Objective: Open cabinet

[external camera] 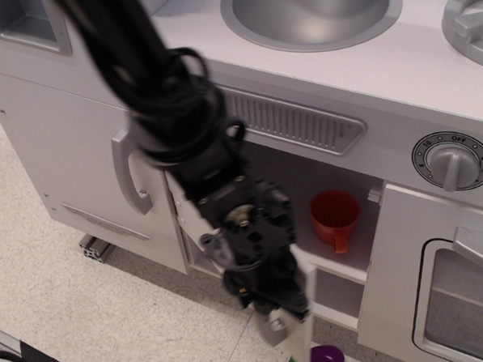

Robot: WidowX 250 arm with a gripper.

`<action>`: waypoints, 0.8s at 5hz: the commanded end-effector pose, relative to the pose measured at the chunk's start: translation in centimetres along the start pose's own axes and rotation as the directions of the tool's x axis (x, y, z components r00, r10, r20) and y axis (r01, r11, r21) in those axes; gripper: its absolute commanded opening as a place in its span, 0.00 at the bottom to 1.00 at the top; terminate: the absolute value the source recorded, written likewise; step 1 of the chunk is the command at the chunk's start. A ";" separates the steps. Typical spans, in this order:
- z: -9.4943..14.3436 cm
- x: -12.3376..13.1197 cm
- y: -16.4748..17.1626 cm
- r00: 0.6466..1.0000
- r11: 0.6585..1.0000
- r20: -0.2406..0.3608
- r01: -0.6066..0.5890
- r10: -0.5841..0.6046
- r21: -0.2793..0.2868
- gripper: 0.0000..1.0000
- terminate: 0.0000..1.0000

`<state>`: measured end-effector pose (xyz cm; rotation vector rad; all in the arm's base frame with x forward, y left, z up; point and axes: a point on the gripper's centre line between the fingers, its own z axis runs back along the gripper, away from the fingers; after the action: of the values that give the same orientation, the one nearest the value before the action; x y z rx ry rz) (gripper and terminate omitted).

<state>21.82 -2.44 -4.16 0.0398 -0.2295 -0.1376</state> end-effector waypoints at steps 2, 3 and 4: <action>10.1 3.6 3.6 0.995 0.994 -0.004 -0.096 0.096 -0.061 1.00 0.00; 10.4 6.0 2.6 0.991 0.988 0.036 -0.129 0.132 -0.083 1.00 0.00; 8.7 8.0 0.7 0.993 0.990 0.054 -0.096 0.102 -0.103 1.00 0.00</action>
<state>26.58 -3.50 4.51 -0.0738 -0.2293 -0.0589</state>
